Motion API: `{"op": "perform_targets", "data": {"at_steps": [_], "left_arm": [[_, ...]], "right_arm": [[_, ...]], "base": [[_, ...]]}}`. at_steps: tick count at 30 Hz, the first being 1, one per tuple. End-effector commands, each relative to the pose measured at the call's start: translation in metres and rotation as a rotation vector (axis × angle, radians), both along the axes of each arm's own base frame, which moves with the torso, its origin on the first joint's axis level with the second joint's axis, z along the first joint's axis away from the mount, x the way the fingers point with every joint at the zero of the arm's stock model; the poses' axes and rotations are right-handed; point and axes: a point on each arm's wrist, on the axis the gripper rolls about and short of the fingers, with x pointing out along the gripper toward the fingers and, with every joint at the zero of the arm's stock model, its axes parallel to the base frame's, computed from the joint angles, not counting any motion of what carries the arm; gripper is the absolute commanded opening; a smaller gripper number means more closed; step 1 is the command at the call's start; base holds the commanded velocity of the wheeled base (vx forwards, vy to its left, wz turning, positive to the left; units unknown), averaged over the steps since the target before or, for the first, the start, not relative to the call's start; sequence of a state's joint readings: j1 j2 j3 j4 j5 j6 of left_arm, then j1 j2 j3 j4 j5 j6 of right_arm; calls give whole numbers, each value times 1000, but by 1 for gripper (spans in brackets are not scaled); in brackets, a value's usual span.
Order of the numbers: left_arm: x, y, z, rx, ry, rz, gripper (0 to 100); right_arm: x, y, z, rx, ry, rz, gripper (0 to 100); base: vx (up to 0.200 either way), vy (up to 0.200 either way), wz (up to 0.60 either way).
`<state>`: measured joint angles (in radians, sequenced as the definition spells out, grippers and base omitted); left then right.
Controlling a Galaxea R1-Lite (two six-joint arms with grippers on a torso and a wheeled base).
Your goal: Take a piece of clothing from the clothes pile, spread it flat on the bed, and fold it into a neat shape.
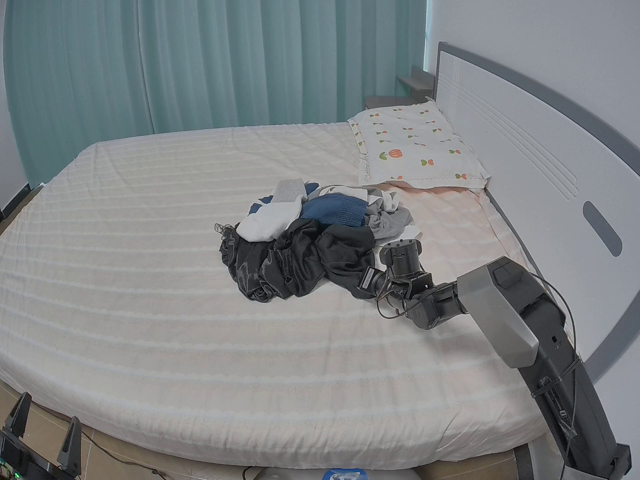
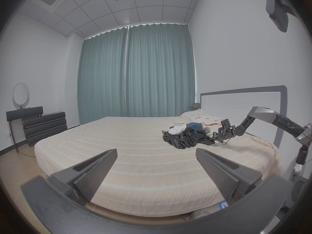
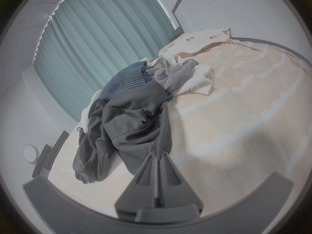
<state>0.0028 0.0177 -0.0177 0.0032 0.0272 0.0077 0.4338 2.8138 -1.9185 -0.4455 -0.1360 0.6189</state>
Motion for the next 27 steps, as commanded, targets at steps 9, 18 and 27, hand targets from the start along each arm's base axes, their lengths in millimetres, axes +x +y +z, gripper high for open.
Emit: {"op": "perform_targets", "data": {"at_steps": [9,18,27], "left_arm": [[0,0,-5,0,0,1,100],[0,0,-5,0,0,1,100],[0,0,-4,40,-5,-16,100]], "right_arm": [[-140,-69,65,87,44,118,0],[-214,-109,84,97,93,103,0],[-281,-135,97,80,146,186,0]], "base": [[0,0,0],[0,0,0],[0,0,0]]}}
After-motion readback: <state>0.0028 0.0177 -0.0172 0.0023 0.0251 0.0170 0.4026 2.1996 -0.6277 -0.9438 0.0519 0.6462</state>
